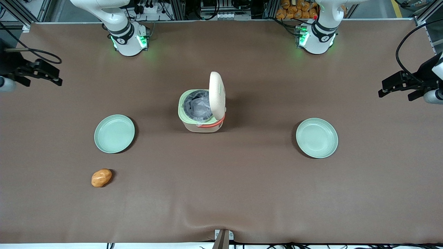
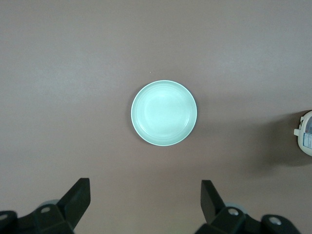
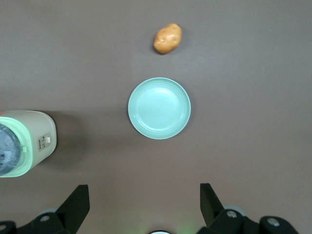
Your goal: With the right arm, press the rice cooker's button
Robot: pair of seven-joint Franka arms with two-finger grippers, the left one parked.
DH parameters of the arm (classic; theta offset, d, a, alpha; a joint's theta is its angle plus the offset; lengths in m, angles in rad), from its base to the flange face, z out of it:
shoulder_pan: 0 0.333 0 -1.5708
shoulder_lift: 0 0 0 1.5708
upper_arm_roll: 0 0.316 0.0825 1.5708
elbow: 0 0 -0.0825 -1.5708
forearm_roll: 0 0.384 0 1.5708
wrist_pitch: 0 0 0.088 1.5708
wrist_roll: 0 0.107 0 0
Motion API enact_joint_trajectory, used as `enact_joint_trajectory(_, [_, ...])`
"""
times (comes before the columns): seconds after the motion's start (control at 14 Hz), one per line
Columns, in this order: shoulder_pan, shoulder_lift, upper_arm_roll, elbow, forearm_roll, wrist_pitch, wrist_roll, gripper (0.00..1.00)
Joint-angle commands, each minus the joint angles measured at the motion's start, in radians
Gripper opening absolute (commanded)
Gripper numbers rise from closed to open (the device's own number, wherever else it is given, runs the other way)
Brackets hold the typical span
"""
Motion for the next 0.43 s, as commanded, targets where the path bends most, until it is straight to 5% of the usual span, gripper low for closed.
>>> enact_joint_trajectory(0.0, [-0.008,-0.015,-0.020,-0.006,-0.005,-0.037,-0.007,1.00])
enact_joint_trajectory(0.36, [-0.002,-0.014,-0.019,-0.006,-0.002,-0.043,0.001,1.00])
